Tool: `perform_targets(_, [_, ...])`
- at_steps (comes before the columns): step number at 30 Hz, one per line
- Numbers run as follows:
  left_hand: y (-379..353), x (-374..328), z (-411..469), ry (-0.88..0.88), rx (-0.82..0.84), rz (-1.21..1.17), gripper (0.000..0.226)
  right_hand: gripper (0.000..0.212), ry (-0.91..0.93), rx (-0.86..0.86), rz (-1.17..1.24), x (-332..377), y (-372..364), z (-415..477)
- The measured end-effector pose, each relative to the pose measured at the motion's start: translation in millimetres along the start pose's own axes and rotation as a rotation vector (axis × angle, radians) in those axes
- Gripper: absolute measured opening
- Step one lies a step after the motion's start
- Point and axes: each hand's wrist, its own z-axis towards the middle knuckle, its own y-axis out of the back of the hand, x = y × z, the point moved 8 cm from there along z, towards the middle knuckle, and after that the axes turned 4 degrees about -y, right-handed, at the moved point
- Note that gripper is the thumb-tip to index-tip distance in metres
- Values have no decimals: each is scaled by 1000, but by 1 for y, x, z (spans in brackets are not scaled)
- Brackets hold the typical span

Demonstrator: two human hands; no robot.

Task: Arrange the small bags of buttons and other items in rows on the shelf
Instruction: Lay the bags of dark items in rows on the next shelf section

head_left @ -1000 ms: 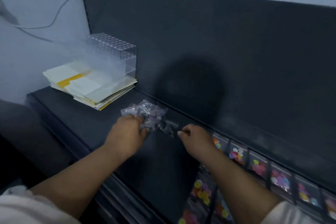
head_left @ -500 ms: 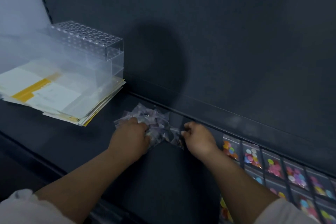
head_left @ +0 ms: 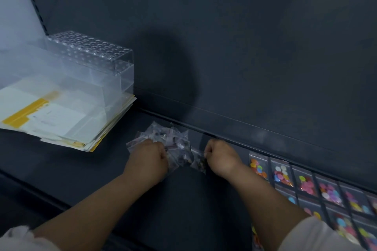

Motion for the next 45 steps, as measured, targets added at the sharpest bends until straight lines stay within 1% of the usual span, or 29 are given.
perform_targets(2, [5,-3,-2,15,-8,-79,13,15,0,-10,47,-1,0,-2])
perform_targets(4, [10,-6,-4,40,-22,-145,10,4,-14,-12,88,-3,0,-5])
perform_targets(7, [16,-8,-7,80,-57,-268,9,26,-43,5,64,-6,-3,-9])
perform_targets(9, [17,-7,-9,117,-67,-353,9,29,-55,15,47,-4,-5,-13])
perform_targets(15, [17,-7,-14,173,-88,-504,10,22,-68,32,-13,3,-12,-22])
perform_targets(16, [16,-6,-14,187,-84,-530,12,19,-61,34,-8,4,-13,-24])
perform_targets(18, [13,-6,-15,224,-88,-614,14,6,-34,13,30,6,-12,-28])
perform_targets(19, [12,-5,-15,247,-92,-666,15,5,-23,-13,77,6,-10,-30])
perform_targets(20, [10,-7,-16,267,-95,-722,16,11,-20,-45,149,3,-8,-33])
perform_targets(23, [3,-13,-17,327,-82,-904,16,20,-75,-101,479,-10,-2,-41])
perform_targets(26, [-8,-24,-17,381,-44,-1058,6,22,-122,-88,795,-24,6,-56])
perform_targets(29, [-21,-43,-18,414,24,-1164,10,19,-139,-50,1015,-38,18,-75])
perform_targets(33, [-33,-83,-27,378,122,-1218,22,17,-174,-19,1150,-65,33,-104])
perform_targets(36, [-42,-130,-41,253,241,-1197,27,12,-192,-29,1304,-92,47,-131])
perform_targets(38, [-50,-164,-56,171,300,-1158,30,8,-217,-83,1354,-117,59,-152])
perform_targets(40, [-61,-199,-75,114,344,-1107,33,12,-253,-164,1390,-147,70,-178])
perform_targets(42, [-75,-236,-98,53,395,-1083,32,16,-291,-248,1439,-182,79,-208])
perform_targets(45, [-101,-291,-141,-25,477,-1036,29,16,-342,-331,1490,-236,87,-261])
